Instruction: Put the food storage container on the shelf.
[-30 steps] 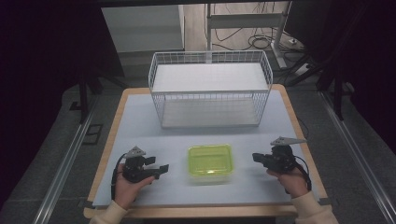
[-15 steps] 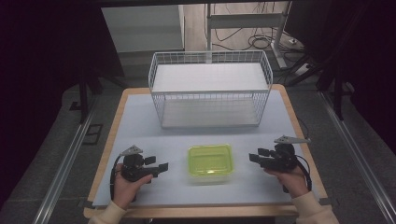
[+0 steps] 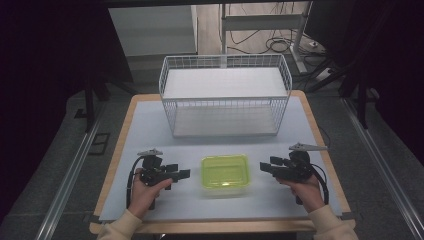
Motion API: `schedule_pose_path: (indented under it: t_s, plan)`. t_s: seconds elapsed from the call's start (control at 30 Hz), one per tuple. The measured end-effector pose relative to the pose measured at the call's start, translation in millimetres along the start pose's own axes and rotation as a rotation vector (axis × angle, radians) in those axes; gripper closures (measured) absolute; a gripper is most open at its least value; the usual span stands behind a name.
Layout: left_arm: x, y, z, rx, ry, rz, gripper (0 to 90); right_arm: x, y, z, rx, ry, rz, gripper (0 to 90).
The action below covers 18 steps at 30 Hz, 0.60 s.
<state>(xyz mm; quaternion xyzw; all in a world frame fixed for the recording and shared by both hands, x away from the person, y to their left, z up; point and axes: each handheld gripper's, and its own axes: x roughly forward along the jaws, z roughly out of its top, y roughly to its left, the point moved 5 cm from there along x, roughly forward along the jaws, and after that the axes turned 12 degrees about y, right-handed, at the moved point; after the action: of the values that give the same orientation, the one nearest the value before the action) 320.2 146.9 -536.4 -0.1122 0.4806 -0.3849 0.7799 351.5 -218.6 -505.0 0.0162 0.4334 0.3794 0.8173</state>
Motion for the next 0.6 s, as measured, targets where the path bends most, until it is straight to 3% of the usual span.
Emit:
schedule_pose_path:
  t_s: [0.2,0.43,0.6]
  plan:
    - [5.4,-3.0,10.3,-0.019,0.004,-0.033,26.3,8.9,4.7,6.4,-0.027,0.036,-0.005,36.5]
    - [2.8,-2.0,17.6,-0.047,0.003,-0.036,26.4,25.2,10.3,14.9,-0.021,0.078,0.037,36.8]
    - [11.4,-7.3,23.5,-0.047,0.021,-0.053,26.4,33.6,17.6,27.4,-0.017,0.081,0.068,37.5]
